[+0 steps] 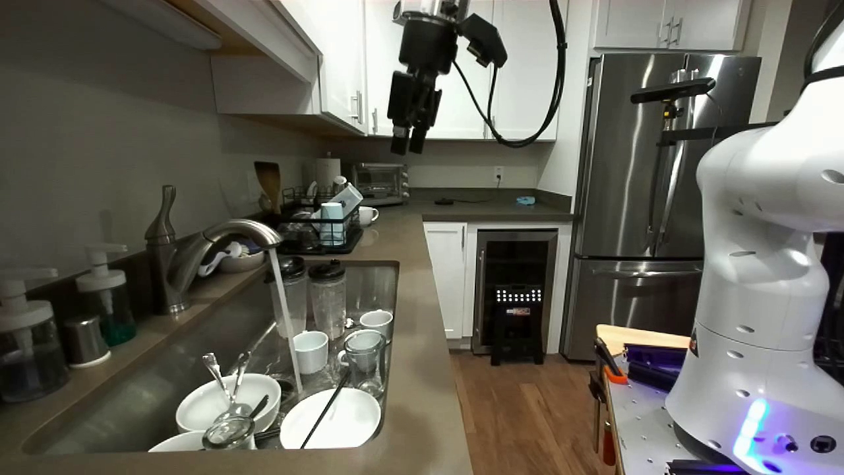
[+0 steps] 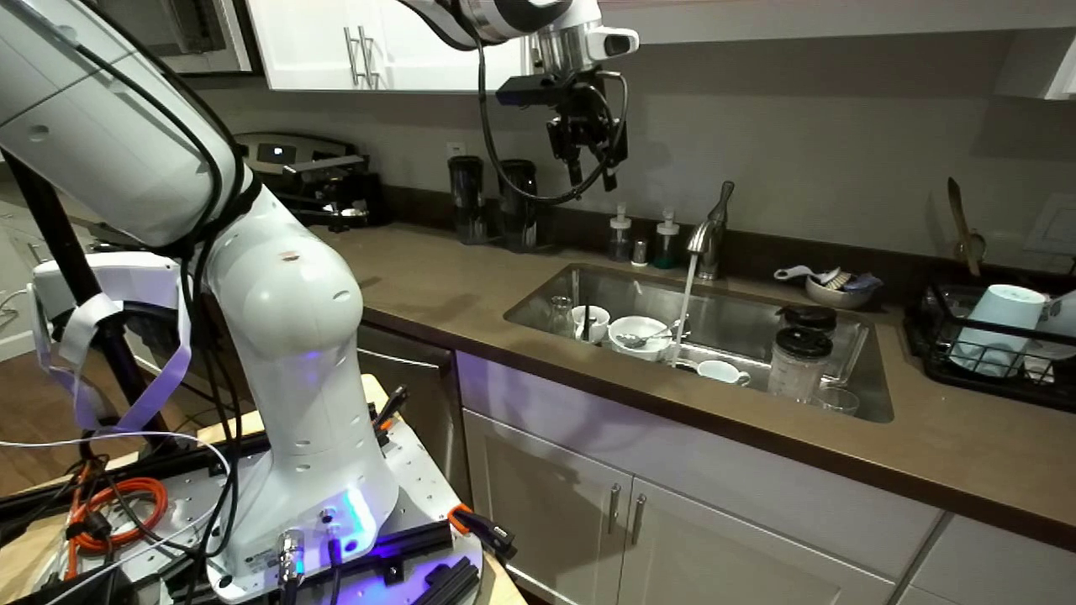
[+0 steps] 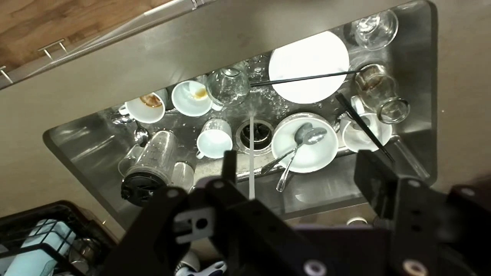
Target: Push the faucet handle up
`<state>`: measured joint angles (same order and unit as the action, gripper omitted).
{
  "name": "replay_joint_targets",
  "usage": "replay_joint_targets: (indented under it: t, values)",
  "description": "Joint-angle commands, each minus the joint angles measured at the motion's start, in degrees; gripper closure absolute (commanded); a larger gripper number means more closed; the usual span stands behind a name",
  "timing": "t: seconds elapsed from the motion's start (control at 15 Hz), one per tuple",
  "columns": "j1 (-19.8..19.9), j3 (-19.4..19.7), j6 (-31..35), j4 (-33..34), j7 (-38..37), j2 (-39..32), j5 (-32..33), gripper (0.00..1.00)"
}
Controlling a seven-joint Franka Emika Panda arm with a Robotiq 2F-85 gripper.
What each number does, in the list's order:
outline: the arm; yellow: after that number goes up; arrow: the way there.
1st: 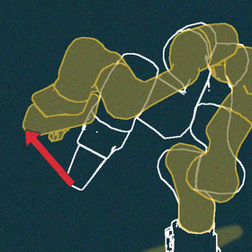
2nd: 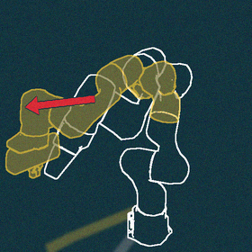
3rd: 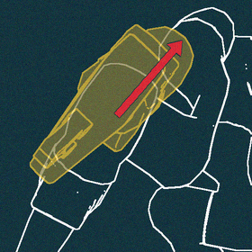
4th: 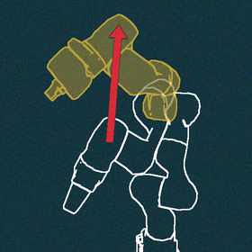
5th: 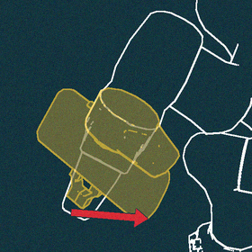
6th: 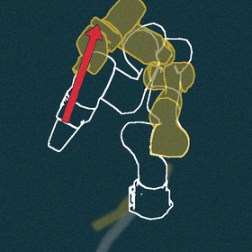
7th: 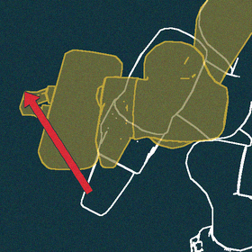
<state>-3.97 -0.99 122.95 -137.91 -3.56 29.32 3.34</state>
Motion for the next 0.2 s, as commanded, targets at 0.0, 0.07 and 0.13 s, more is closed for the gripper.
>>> replay_joint_targets:
  t: [0.0, 0.07, 0.13]
  values:
    - [0.79, -0.75, -0.34, -0.18, 0.4, 0.4, -1.1, 0.16]
    - [0.76, -0.74, -0.4, -0.44, 0.41, 0.71, -1.3, 0.08]
    - [0.76, -0.74, -0.4, -0.62, 0.41, 0.88, -1.33, 0.04]
